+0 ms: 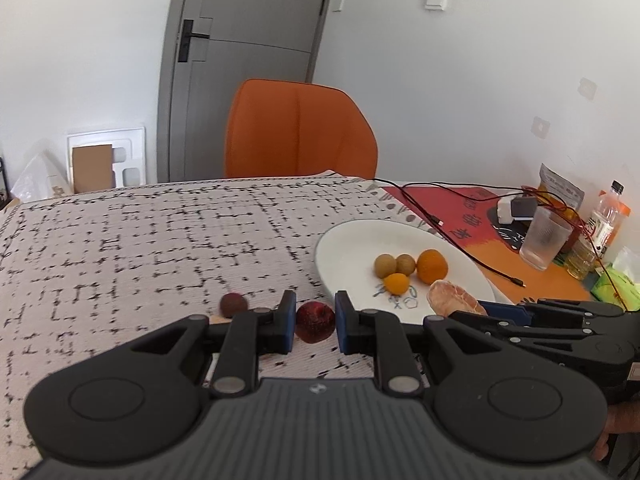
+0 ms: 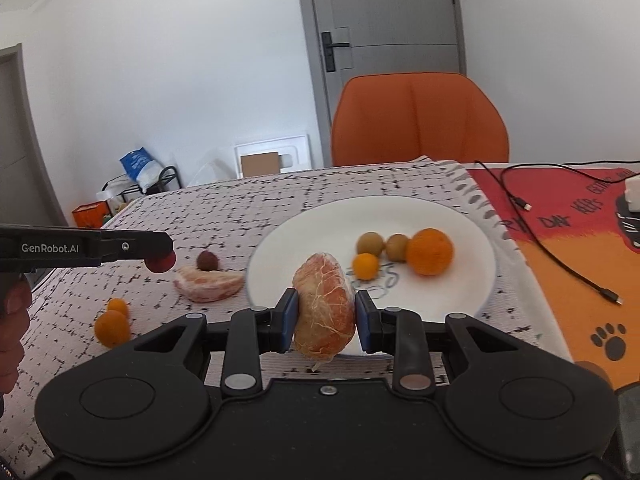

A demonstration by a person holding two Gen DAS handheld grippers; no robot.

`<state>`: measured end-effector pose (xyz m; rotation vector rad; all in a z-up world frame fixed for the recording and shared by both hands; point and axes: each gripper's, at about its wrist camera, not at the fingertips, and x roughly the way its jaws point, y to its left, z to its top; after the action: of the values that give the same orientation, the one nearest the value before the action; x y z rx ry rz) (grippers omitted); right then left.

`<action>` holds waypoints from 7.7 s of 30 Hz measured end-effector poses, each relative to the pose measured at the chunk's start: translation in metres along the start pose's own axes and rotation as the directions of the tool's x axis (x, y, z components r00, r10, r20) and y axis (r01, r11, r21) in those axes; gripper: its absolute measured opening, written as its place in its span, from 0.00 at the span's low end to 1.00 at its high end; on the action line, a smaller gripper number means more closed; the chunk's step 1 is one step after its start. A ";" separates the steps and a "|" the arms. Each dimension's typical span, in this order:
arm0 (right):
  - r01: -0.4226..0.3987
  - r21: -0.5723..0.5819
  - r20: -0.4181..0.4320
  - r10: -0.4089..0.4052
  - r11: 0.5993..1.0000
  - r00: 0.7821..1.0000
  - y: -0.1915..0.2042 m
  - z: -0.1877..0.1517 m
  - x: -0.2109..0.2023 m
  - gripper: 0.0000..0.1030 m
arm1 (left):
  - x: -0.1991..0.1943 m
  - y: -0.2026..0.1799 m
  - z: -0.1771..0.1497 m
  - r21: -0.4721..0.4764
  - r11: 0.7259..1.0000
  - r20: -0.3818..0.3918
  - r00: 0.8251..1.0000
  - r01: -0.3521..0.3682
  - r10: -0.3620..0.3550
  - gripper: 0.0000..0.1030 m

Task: Organize fruits
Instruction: 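Carry the plum and peeled mandarin over the white bowl and open both tools, then move the left tool to the small mandarin while the right tool approaches the orange, then close the left tool on the small mandarin while the right tool grasps the orange, then carry the mandarin and orange over the white bowl and open both tools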

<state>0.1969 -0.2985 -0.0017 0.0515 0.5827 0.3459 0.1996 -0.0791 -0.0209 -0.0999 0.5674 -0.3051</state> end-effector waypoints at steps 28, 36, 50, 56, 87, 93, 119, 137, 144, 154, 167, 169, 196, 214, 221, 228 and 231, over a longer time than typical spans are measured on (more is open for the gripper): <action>0.055 0.078 0.022 -0.057 0.995 0.998 -0.033 -0.006 -0.009 0.58 | 0.045 -0.052 0.021 0.105 0.993 -0.043 0.998 0.056 -0.052 0.31; 0.049 0.093 0.039 -0.053 0.995 0.998 -0.029 -0.007 -0.012 0.81 | 0.023 -0.031 0.018 0.070 0.997 0.010 1.000 -0.026 0.025 0.74; 0.012 0.107 0.070 -0.020 0.994 0.997 -0.002 -0.003 -0.021 1.00 | -0.026 0.006 0.012 0.007 0.993 0.074 0.990 -0.121 0.120 0.89; -0.019 0.095 0.069 0.013 0.995 0.998 0.012 -0.001 -0.022 1.00 | -0.046 0.021 0.008 -0.028 0.988 0.103 0.983 -0.150 0.152 0.90; -0.155 -0.011 -0.012 0.155 0.988 0.988 0.074 0.000 -0.009 1.00 | -0.073 0.084 -0.031 -0.167 0.974 0.033 0.987 -0.151 0.158 0.64; -0.164 -0.016 -0.032 0.163 0.986 0.986 0.080 -0.002 0.000 0.95 | -0.063 0.093 -0.040 -0.193 0.972 0.003 0.990 -0.137 0.141 0.48; -0.218 -0.050 -0.114 0.211 0.975 0.971 0.110 -0.010 0.030 0.83 | -0.023 0.111 -0.059 -0.235 0.970 -0.086 0.995 -0.063 0.043 0.19; -0.310 -0.066 -0.161 0.297 0.948 0.941 0.143 -0.014 0.046 0.71 | -0.060 0.131 -0.060 -0.242 0.962 -0.046 0.992 -0.129 0.121 0.19; -0.338 -0.037 -0.215 0.323 0.940 0.922 0.154 -0.019 0.065 0.33 | -0.068 0.134 -0.061 -0.244 0.961 -0.039 0.991 -0.131 0.125 0.19; -0.292 -0.057 -0.161 0.280 0.955 0.946 0.138 -0.014 0.045 0.33 | -0.061 0.115 -0.050 -0.211 0.972 -0.029 0.994 -0.108 0.105 0.18; -0.233 -0.025 -0.083 0.230 0.972 0.970 0.104 -0.005 0.026 0.33 | -0.050 0.082 -0.032 -0.140 0.987 -0.006 0.997 -0.073 0.073 0.19; -0.221 -0.012 -0.072 0.220 0.975 0.973 0.097 -0.004 0.024 0.33 | -0.047 0.077 -0.028 -0.127 0.990 -0.005 0.998 -0.068 0.068 0.19; -0.086 0.131 0.004 0.086 0.988 0.996 0.004 -0.003 0.010 0.33 | -0.002 0.010 0.000 0.007 1.000 -0.022 1.000 0.008 -0.008 0.19; -0.022 0.162 0.025 0.019 0.987 1.000 -0.025 -0.007 -0.002 0.46 | 0.030 -0.025 0.014 0.081 0.995 -0.046 0.998 0.057 -0.053 0.19; -0.016 0.176 0.030 0.011 0.984 1.000 -0.032 -0.011 -0.007 0.50 | 0.041 -0.039 0.015 0.111 0.991 -0.065 0.996 0.073 -0.066 0.19; -0.018 0.180 0.032 0.012 0.983 0.999 -0.036 -0.011 -0.010 0.51 | 0.044 -0.045 0.018 0.119 0.992 -0.058 0.997 0.052 -0.046 0.25; -0.022 0.187 0.034 0.015 0.982 0.999 -0.037 -0.013 -0.010 0.53 | 0.042 -0.041 0.019 0.114 0.993 -0.061 0.998 0.017 -0.010 0.47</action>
<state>0.1929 -0.3371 -0.0120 0.2436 0.5814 0.3068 0.2328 -0.1311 -0.0193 0.0163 0.6085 -0.3537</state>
